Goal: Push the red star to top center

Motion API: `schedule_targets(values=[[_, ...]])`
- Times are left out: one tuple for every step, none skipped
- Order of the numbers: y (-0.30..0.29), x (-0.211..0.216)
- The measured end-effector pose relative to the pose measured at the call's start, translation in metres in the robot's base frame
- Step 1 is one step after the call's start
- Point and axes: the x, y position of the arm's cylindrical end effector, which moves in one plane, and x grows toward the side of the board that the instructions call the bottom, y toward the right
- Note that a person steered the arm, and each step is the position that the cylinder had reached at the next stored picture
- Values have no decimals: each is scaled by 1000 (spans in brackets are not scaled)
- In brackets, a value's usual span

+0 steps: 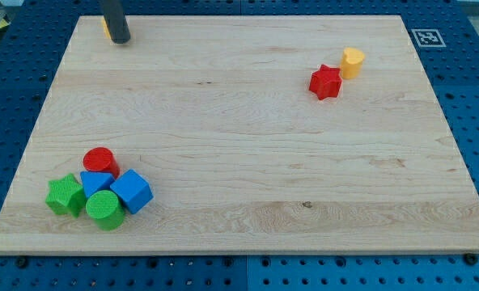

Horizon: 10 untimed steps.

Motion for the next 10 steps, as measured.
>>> schedule_targets(values=[[-2, -2], [-11, -10], [-12, -8], [20, 47], [86, 100], [136, 138], [140, 150], [149, 155], [225, 183], [332, 180]])
